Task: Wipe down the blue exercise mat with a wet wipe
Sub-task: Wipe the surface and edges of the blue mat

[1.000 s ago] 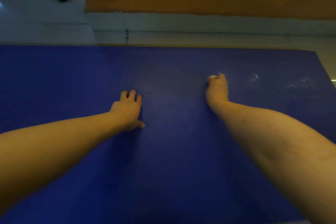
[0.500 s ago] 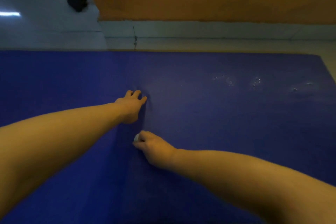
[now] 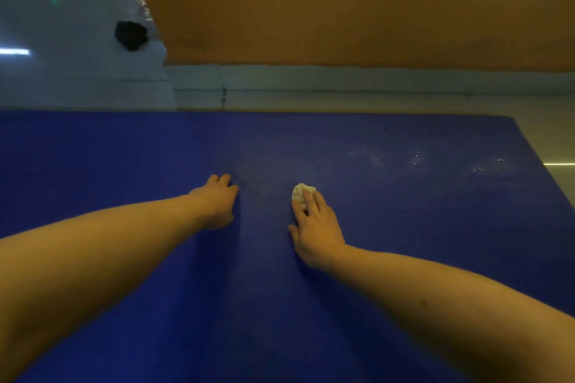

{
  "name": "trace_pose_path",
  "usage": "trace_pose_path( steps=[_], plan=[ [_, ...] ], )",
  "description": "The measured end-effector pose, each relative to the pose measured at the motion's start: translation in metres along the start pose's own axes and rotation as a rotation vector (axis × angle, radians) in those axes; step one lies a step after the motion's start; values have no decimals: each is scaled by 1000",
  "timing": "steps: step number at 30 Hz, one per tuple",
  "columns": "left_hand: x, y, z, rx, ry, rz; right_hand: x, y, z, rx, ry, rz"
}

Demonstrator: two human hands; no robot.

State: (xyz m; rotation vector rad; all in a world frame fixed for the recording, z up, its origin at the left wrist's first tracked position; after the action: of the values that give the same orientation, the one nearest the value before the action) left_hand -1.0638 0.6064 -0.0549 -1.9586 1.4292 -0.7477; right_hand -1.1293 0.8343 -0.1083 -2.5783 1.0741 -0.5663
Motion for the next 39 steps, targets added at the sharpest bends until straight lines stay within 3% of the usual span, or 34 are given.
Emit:
trace_pose_path(
  steps=[4,14,18,21,23,25,28,31,33,35,39],
  plan=[
    [-13,9,-5,-16,0,5,8,4,4,156,-7,59],
    [-34,41,-22,-190,-173,-37,11,72,-19,69,1,-56],
    [-39,53,-25,-263,-274,-20,-56,91,-47,-60,133,245],
    [-41,64,-31,-273,-303,-16,-115,90,-69,-39,134,543],
    [-42,71,-37,-273,-311,-20,-120,92,-71,-56,154,619],
    [-42,77,-43,-246,-307,-33,-95,98,-61,-104,144,562],
    [-41,85,-50,-159,-335,-75,-43,106,-41,-139,123,324],
    [-43,90,-53,-109,-330,-104,-13,108,-34,-44,113,6],
    [-44,93,-55,-96,-332,-114,-21,114,-39,-12,31,-90],
    [-44,92,-54,-86,-340,-103,-50,123,-50,-60,17,-12],
    [-43,93,-55,-91,-334,-78,-123,145,-86,-85,86,436]
  ],
)
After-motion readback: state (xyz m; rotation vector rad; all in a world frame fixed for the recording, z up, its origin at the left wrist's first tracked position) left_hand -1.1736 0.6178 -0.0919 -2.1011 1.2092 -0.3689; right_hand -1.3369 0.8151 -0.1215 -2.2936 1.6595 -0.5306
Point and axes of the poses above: each hand's wrist, its own y-axis towards the middle knuckle, its own z-axis out of the palm, x = y × z, the point moved 2 cm from there along y, towards the middle knuckle, and after that the axes turned 7 degrees about x, right-handed, at the moved point
